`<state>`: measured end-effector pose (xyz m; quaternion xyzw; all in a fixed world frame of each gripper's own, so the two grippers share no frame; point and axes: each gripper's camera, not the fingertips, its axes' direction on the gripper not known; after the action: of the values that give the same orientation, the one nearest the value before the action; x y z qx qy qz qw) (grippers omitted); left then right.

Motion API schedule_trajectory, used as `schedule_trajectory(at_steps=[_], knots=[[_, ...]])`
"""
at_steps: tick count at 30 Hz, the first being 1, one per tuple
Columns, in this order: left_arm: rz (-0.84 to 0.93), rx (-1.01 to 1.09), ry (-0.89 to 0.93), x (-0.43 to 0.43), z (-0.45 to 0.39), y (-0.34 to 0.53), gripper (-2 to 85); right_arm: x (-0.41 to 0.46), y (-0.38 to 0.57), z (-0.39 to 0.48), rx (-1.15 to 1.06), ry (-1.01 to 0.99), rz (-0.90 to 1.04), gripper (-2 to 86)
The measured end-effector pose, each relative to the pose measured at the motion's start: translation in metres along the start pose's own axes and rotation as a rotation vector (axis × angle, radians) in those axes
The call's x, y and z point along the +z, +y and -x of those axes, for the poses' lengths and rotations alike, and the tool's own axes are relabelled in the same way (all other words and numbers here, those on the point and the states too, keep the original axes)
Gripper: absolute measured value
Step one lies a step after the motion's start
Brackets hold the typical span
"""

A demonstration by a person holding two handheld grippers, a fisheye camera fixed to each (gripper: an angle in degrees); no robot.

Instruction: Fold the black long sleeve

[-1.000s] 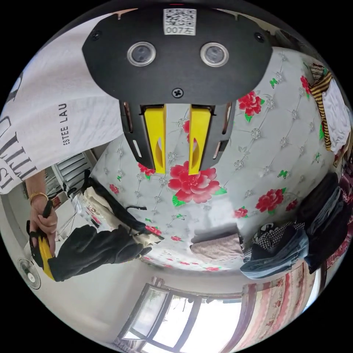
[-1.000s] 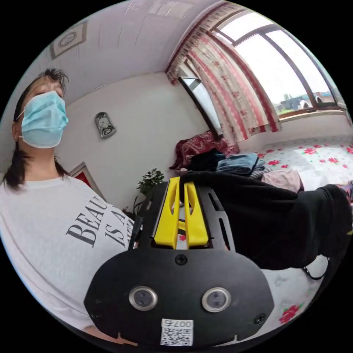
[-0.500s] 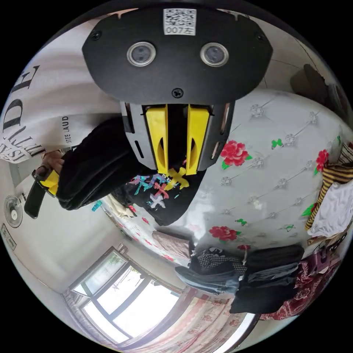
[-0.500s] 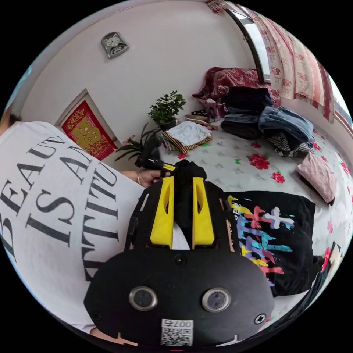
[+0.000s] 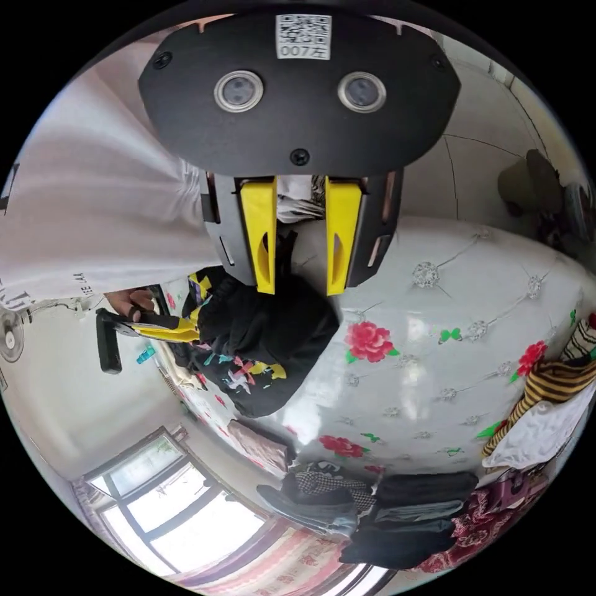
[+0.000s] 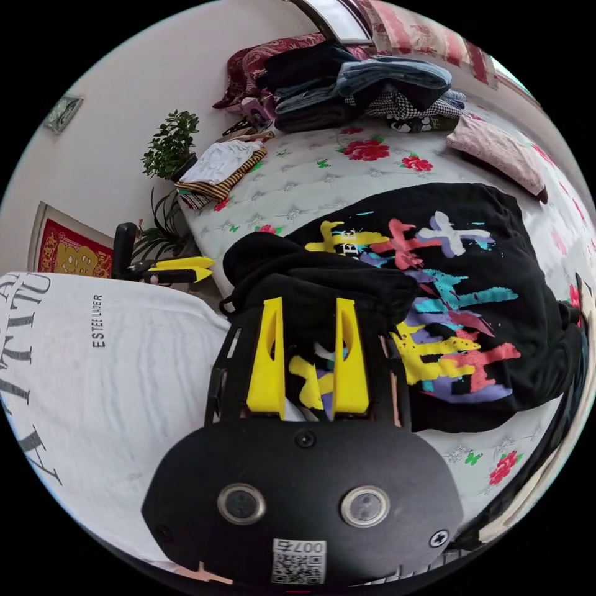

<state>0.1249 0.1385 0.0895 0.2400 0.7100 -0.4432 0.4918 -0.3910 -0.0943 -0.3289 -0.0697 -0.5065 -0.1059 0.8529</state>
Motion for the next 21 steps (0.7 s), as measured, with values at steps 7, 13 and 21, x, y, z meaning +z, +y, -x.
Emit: schedule_trajectory(at_steps=[7,13,21], knots=[[0.084,0.166,-0.130,0.041,-0.024,-0.080,7.9,-0.004,0.002,-0.013,0.069,-0.134,0.009,9.1],[0.038,0.090,0.148,0.000,-0.012,-0.120,4.9,0.000,0.024,-0.027,0.093,-0.196,0.063,9.7],[-0.197,0.210,0.472,-0.097,-0.080,-0.201,4.5,-0.035,-0.002,-0.030,0.055,-0.180,-0.076,8.6]])
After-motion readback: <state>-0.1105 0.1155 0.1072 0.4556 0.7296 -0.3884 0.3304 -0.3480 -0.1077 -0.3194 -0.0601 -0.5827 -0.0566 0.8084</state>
